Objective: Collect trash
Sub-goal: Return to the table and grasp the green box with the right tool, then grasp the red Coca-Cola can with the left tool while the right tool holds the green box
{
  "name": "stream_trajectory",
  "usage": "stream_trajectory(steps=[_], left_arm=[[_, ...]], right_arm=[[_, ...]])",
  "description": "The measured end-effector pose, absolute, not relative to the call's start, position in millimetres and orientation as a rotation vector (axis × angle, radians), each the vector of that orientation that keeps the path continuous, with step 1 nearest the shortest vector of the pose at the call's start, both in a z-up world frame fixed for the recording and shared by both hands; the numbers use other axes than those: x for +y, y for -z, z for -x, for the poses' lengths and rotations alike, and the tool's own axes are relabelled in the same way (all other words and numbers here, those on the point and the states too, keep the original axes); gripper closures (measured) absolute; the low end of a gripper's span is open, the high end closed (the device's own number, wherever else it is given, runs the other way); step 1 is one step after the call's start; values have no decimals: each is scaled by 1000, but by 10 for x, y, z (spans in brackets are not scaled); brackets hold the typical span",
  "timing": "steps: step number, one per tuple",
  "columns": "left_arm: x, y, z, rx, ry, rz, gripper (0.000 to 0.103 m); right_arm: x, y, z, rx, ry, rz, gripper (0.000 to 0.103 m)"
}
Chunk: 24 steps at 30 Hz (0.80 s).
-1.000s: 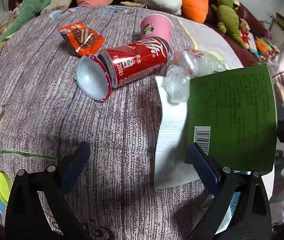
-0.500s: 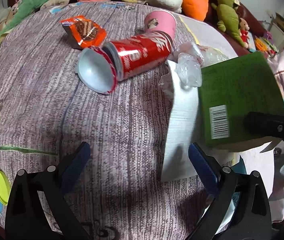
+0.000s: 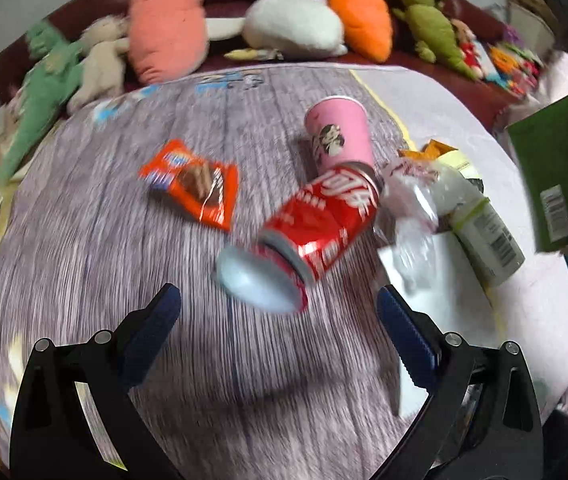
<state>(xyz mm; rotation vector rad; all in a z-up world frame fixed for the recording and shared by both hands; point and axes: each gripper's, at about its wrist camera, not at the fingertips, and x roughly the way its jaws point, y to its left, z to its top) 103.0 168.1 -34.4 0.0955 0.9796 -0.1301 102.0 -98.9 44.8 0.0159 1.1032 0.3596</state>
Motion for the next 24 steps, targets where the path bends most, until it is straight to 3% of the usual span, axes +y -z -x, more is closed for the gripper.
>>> stream_trajectory(steps=[14, 16, 17, 24], left_arm=[[1416, 825, -1778, 1099, 282, -265, 5], [1413, 862, -1808, 1096, 295, -220, 17], [1399, 878, -1802, 1098, 304, -203, 34], [1429, 710, -1574, 1042, 200, -119, 35]], right_arm=[[-1314, -187, -1406, 1163, -263, -61, 38], [-1325, -112, -1448, 1174, -258, -69, 38], [-1335, -81, -1455, 1177, -255, -71, 38], [-1481, 35, -1456, 1183, -246, -107, 38]])
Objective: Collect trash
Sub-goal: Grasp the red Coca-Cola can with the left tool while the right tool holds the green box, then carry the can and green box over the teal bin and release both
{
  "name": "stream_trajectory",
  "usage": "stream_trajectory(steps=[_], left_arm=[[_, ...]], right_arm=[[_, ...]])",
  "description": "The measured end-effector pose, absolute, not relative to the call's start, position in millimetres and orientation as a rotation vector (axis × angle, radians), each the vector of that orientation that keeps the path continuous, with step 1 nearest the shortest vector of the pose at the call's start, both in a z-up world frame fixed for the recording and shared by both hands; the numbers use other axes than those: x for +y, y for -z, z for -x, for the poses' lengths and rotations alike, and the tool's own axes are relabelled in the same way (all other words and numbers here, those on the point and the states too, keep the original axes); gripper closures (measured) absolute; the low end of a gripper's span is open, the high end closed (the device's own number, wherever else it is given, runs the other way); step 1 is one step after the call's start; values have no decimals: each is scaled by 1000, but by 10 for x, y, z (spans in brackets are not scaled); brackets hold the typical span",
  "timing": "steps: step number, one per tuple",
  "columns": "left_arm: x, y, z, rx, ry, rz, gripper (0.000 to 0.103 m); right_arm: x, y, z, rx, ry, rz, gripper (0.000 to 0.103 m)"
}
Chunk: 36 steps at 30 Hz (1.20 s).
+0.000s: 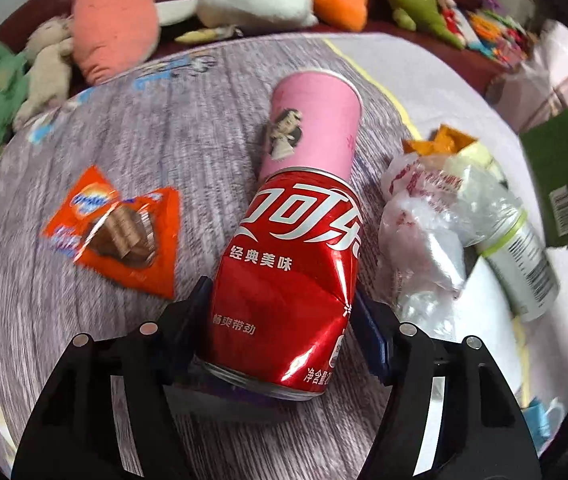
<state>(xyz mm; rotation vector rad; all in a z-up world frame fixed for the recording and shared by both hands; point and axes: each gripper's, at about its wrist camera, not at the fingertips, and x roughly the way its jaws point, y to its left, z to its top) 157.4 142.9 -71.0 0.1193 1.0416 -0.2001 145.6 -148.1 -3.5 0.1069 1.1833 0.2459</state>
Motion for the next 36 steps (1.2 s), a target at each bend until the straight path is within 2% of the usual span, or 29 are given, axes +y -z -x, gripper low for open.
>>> stream_trajectory(steps=[10, 16, 25, 26, 28, 30, 31, 36], left_arm=[[1405, -29, -1150, 945, 158, 3, 35], [663, -257, -1004, 940, 291, -1, 35], [-667, -270, -926, 969, 487, -36, 39], [-833, -254, -929, 972, 508, -45, 41], [-1144, -196, -950, 987, 544, -66, 53], [-1418, -125, -965, 1013, 576, -87, 70], [-1546, -88, -970, 1018, 575, -116, 74], [-1833, 196, -1059, 1043, 503, -197, 74]], right_arm=[[-1881, -78, -1327, 1126, -246, -180, 38], [-2347, -156, -1118, 1084, -218, -235, 38], [-3521, -218, -706, 1014, -61, -329, 38], [-3683, -198, -656, 1008, -35, -342, 38], [-3983, -130, -565, 1007, 11, -366, 38], [-4216, -50, -510, 1012, 44, -386, 38], [-4343, 7, -486, 1016, 60, -401, 38], [-4632, 276, -477, 1045, 71, -453, 38]])
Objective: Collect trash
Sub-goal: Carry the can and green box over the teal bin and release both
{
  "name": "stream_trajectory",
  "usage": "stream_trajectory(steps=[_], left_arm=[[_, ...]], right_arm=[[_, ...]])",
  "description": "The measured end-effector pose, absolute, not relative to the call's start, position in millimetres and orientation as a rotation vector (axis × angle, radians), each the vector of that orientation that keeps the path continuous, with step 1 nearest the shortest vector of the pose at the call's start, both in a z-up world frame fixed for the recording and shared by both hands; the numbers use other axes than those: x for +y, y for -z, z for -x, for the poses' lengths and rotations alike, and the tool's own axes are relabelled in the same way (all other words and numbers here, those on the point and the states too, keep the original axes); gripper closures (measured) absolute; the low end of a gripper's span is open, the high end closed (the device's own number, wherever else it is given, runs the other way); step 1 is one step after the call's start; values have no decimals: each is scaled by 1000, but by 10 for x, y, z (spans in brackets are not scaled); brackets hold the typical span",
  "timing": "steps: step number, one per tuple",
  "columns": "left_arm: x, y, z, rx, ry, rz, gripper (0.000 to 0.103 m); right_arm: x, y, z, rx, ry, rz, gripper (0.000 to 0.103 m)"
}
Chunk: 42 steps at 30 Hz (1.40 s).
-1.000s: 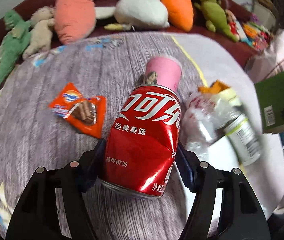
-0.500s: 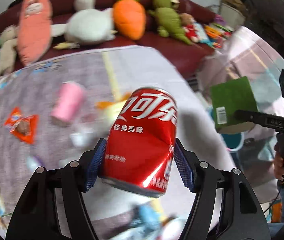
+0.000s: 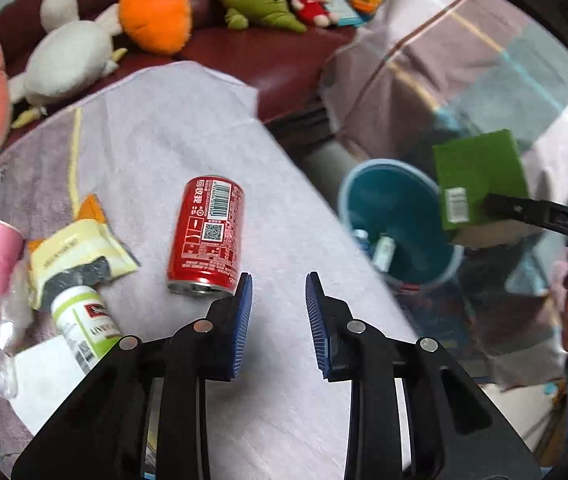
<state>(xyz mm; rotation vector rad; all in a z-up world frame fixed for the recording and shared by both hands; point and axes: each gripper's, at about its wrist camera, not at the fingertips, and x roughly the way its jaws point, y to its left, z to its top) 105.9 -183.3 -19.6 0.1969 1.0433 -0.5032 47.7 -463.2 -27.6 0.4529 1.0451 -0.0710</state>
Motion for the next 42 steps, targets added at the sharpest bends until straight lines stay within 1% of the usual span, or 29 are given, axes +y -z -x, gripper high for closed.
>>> stream_trajectory(steps=[2, 4, 5, 6, 8, 16, 17, 18, 22, 25, 31, 37, 39, 42], left_arm=[[-1809, 223, -1125, 1052, 488, -171, 73], [-1752, 215, -1197, 1037, 451, -171, 65], [-1723, 203, -1229, 1024, 435, -172, 52], [-1688, 198, -1266, 1014, 425, -170, 34], [-1654, 237, -1374, 1002, 411, -176, 20], [-1794, 724, -1700, 1126, 389, -217, 20], [-1783, 798, -1740, 1142, 384, -206, 23], [-1757, 865, -1774, 1154, 369, -196, 43], [-1678, 847, -1773, 1150, 329, -170, 43], [-1738, 658, -1648, 1115, 368, -155, 42], [-2152, 335, -1407, 1069, 500, -154, 42], [-2567, 229, -1342, 1059, 599, -167, 42], [-2720, 251, -1318, 1059, 617, -183, 42], [-2917, 338, -1306, 1081, 644, -200, 42]], right_arm=[[-4612, 365, -534, 1064, 44, -461, 38], [-4578, 402, -595, 1071, 22, -471, 38], [-4563, 404, -632, 1068, 11, -474, 38], [-4556, 399, -645, 1066, 6, -475, 38], [-4537, 384, -659, 1064, -2, -470, 38], [-4503, 372, -746, 1081, -9, -469, 38], [-4504, 373, -747, 1081, -9, -468, 38], [-4504, 376, -748, 1083, -9, -467, 38], [-4539, 382, -737, 1081, 0, -462, 38], [-4645, 400, -732, 1075, 25, -476, 38], [-4863, 448, -656, 1076, 82, -488, 38], [-5082, 497, -573, 1082, 147, -472, 38], [-5133, 559, -581, 1090, 161, -473, 33], [-5209, 651, -586, 1103, 173, -501, 32]])
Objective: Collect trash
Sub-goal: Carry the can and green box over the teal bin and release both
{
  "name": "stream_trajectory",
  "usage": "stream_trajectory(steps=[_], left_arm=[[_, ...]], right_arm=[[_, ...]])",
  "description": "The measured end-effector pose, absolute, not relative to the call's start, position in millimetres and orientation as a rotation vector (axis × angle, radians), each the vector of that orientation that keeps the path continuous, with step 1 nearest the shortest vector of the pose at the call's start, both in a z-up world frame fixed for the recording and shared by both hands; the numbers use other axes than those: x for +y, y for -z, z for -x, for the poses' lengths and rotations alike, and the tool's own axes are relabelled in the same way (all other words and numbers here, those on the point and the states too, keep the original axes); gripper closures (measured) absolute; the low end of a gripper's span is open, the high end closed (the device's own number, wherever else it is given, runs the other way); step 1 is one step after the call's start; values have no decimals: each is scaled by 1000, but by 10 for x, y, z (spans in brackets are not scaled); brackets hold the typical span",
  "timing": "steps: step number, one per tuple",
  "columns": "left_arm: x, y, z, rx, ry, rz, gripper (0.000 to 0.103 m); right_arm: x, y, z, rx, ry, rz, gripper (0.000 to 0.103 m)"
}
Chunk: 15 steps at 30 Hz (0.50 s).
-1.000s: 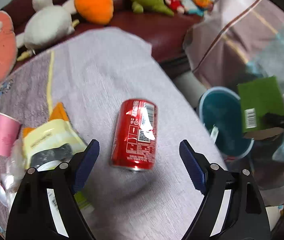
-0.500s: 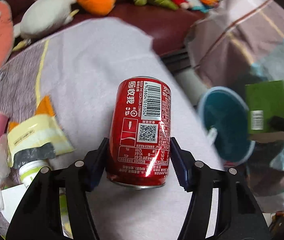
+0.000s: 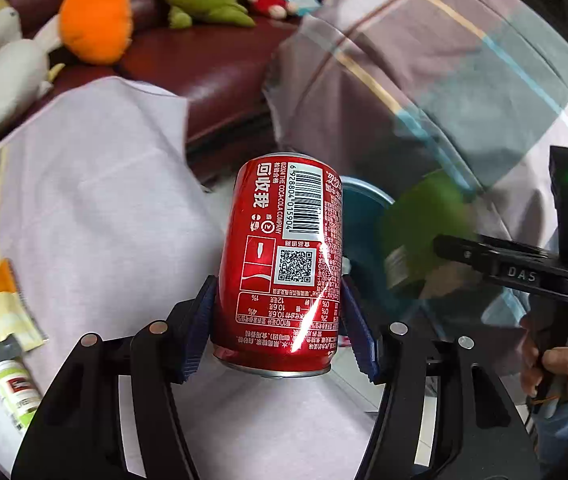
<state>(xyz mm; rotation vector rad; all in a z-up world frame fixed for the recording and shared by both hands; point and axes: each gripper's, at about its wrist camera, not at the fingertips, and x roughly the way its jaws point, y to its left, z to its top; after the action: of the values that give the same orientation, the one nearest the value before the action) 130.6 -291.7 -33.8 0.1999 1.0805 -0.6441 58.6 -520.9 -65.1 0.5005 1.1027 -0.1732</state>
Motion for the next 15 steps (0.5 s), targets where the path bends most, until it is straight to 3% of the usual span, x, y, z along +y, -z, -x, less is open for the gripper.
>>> stream_trajectory(steps=[15], left_arm=[[-3297, 681, -1339, 1165, 679, -252, 42]], right_arm=[[-5405, 735, -522, 1108, 200, -515, 29]])
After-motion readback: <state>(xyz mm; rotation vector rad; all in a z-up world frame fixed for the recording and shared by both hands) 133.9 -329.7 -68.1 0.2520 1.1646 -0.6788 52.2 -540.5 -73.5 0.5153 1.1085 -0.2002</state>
